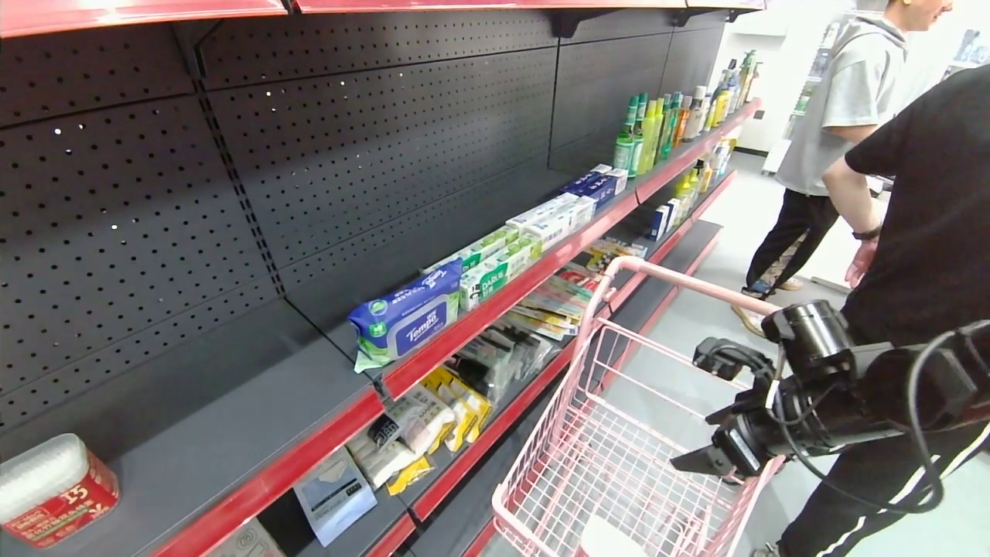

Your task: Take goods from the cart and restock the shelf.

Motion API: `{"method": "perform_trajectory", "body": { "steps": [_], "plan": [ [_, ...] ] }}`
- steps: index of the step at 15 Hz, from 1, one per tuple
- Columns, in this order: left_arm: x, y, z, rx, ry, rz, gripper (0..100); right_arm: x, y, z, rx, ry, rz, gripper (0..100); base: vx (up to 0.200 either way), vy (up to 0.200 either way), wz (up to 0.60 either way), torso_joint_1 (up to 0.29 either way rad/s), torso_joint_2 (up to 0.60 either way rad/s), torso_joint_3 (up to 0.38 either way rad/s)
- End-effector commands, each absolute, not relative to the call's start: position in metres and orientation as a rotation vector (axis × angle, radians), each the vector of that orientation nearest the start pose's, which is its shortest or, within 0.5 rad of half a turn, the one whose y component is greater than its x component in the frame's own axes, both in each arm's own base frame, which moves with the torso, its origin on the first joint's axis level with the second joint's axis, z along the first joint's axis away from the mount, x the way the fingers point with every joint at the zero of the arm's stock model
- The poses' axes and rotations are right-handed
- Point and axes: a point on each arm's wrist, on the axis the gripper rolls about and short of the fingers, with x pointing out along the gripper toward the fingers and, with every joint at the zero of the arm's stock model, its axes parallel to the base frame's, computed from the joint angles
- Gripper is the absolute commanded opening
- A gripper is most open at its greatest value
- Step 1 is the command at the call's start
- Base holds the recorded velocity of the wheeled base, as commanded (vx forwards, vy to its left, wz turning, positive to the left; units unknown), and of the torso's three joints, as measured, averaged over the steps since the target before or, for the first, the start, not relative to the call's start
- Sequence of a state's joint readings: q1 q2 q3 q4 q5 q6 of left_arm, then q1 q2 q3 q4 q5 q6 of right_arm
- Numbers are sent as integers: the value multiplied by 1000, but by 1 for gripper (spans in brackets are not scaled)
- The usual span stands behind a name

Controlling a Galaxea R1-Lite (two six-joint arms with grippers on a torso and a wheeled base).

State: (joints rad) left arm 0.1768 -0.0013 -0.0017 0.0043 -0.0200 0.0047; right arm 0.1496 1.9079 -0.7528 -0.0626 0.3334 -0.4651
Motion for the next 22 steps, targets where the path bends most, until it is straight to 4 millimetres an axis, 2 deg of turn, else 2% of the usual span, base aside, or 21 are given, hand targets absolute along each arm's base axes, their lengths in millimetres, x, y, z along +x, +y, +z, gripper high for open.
{"method": "perform_trajectory", "body": {
  "steps": [1,7,13,19,22],
  "plan": [
    [-22,-4,75,4,5,158,100,291,61,13,-329,1117,756,100,0,0,0,-95,232,110],
    [-22,-4,75,4,5,158,100,306,87,-8,-372,1132,825,100,0,0,0,-128,284,155],
    [-22,-4,75,4,5,158,100,313,112,-23,-428,1142,864,100,0,0,0,-150,344,192],
    [-22,-4,75,3,3,158,100,314,121,-26,-459,1140,860,100,0,0,0,-146,358,205],
    [-22,-4,75,3,3,158,100,312,120,-31,-482,1136,847,100,0,0,0,-26,62,34]
  ]
}}
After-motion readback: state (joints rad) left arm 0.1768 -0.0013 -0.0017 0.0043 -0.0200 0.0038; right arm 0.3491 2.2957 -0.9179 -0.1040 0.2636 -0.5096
